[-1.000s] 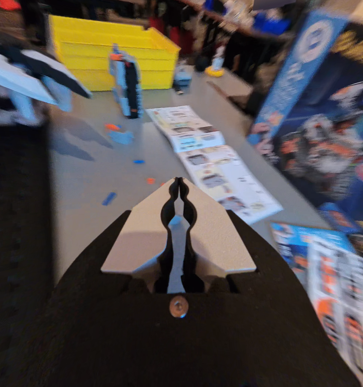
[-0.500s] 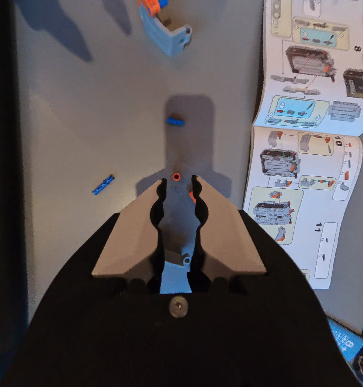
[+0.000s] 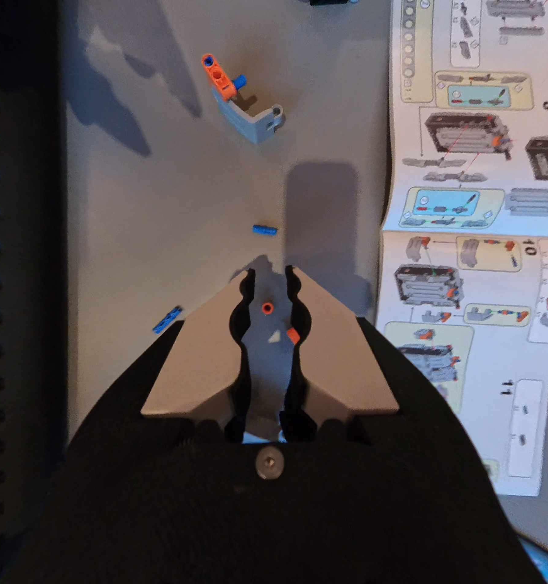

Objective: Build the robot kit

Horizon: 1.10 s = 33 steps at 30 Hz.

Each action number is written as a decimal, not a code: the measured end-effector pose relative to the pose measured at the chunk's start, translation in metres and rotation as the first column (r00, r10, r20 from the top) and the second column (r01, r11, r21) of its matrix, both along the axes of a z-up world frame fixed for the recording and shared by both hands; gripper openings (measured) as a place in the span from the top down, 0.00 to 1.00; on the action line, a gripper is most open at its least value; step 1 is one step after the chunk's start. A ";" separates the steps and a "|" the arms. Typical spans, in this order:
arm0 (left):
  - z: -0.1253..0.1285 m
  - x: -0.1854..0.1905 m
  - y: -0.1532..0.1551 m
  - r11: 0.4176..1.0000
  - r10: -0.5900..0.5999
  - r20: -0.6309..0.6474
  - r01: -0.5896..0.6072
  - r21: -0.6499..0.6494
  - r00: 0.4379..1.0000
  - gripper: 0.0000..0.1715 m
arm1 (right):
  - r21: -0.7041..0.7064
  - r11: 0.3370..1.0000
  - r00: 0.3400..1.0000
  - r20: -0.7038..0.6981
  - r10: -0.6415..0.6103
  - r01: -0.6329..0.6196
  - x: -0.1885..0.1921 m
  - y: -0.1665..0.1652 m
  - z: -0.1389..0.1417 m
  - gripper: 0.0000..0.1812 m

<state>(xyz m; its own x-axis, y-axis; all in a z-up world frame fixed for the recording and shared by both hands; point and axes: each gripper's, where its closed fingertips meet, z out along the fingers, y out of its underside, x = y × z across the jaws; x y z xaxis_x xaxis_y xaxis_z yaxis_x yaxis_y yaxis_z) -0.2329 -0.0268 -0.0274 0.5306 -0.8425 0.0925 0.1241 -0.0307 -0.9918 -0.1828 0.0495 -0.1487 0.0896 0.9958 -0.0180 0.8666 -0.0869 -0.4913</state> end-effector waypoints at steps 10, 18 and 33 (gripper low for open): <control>-0.003 0.005 -0.001 1.000 -0.002 -0.039 0.002 0.014 0.999 0.78 | -0.096 0.923 0.926 -0.018 -0.377 0.373 0.035 -0.065 0.002 0.90; -0.007 0.012 -0.005 0.998 0.023 -0.112 -0.015 0.069 0.993 0.79 | -0.038 0.873 0.874 0.043 -0.485 0.486 0.029 -0.063 -0.015 0.90; -0.034 0.035 -0.012 0.995 -0.079 -0.273 0.057 -0.087 0.959 0.83 | 0.032 0.994 0.976 -0.193 -0.099 0.107 0.031 -0.084 0.020 0.93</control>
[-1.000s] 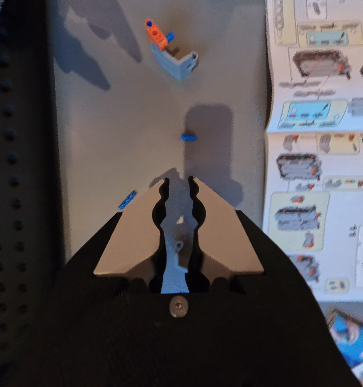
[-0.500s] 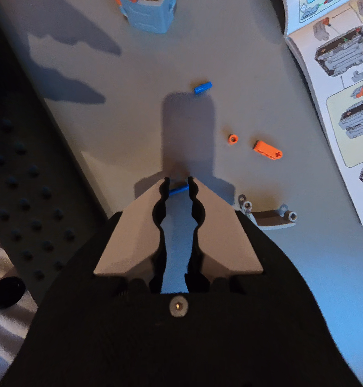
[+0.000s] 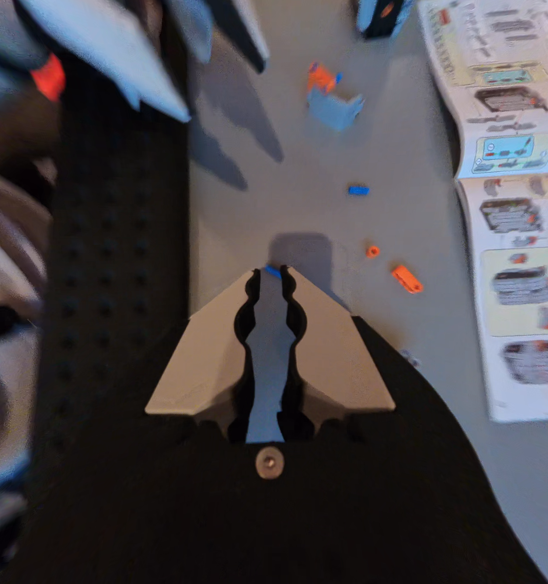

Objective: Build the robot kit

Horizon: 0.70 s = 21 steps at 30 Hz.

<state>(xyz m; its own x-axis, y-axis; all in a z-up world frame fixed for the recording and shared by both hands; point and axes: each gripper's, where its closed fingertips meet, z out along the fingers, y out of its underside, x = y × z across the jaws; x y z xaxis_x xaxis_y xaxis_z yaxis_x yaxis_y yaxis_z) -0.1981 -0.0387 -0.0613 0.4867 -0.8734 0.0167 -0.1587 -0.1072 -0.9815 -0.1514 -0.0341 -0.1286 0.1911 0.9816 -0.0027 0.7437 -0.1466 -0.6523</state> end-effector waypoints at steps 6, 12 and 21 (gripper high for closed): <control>-0.076 0.042 0.001 0.967 -0.119 -0.449 0.000 -0.257 0.886 0.77 | 0.113 0.993 0.996 0.076 0.035 -0.043 0.031 0.015 0.025 0.93; -0.101 0.048 0.014 0.973 -0.035 -0.584 -0.106 -0.207 0.811 0.81 | 0.098 0.994 0.995 -0.101 -0.027 0.037 0.045 0.005 0.020 0.93; -0.102 0.045 0.014 0.978 -0.064 -0.610 -0.073 -0.196 0.789 0.98 | 0.026 0.997 0.961 -0.269 -0.064 0.074 0.047 -0.004 0.006 0.91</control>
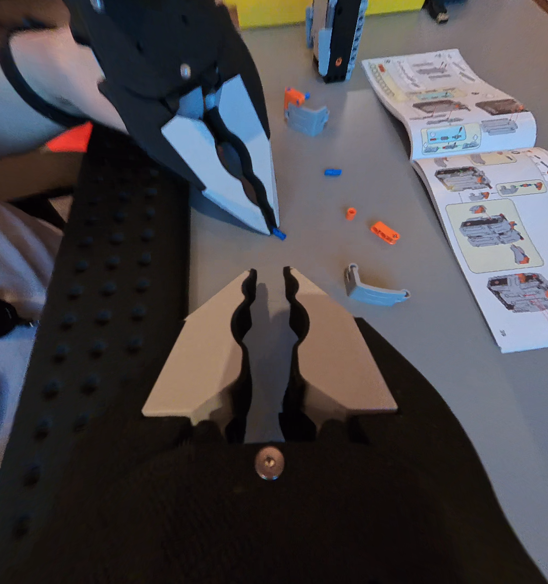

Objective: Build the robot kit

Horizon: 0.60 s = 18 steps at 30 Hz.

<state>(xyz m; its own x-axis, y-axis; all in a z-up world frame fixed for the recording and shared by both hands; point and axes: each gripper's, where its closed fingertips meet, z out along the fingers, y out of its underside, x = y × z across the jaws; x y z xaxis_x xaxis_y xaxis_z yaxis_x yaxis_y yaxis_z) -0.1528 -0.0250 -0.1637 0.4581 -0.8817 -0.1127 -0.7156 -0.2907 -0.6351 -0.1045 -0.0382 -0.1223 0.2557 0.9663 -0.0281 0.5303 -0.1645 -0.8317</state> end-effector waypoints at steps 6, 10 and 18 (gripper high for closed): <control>0.087 0.015 -0.017 0.939 -0.251 0.105 0.215 0.270 0.962 0.98 | -0.227 0.952 0.911 -0.401 0.101 -0.205 -0.019 -0.018 0.067 0.79; 0.121 0.021 -0.027 0.877 -0.331 0.055 0.286 0.385 0.942 0.98 | -0.259 0.946 0.884 -0.465 0.053 -0.193 -0.022 -0.001 0.087 0.81; 0.119 0.026 -0.032 0.848 -0.353 -0.041 0.338 0.408 0.935 0.98 | -0.366 0.879 0.854 -0.513 0.084 -0.306 -0.035 -0.021 0.083 0.95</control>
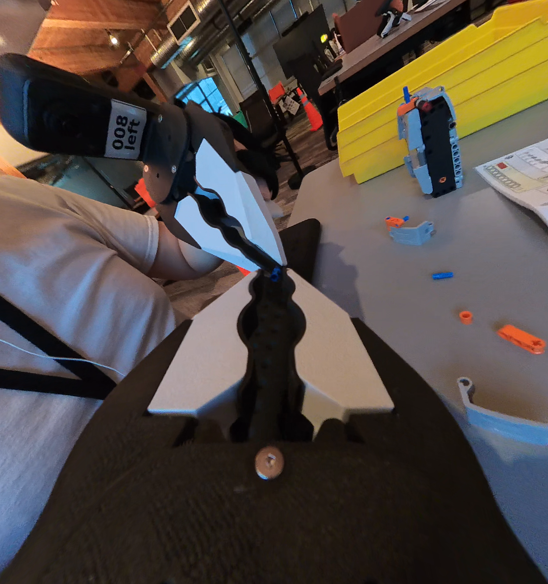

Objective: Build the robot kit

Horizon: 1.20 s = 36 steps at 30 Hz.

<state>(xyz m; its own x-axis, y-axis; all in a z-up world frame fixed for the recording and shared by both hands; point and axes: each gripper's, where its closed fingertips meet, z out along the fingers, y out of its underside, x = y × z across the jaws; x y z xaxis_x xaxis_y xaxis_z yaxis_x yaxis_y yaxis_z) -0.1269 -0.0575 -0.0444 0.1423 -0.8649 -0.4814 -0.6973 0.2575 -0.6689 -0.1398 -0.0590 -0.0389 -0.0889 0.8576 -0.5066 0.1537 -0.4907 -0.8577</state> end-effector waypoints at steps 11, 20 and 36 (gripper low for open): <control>0.001 0.003 0.002 0.998 -0.041 -0.040 0.043 0.045 0.998 0.98 | -0.146 0.989 0.997 -0.077 -0.014 0.003 0.006 0.005 -0.001 0.98; 0.042 -0.005 -0.002 0.829 0.194 0.543 0.159 -0.536 0.817 0.93 | 0.133 0.980 0.974 -0.194 -0.119 0.146 0.015 0.010 0.027 0.98; 0.035 0.006 -0.002 0.490 0.360 0.625 0.430 -0.758 0.692 0.98 | 0.501 0.836 0.972 -0.183 -0.149 0.222 0.013 0.000 0.028 0.98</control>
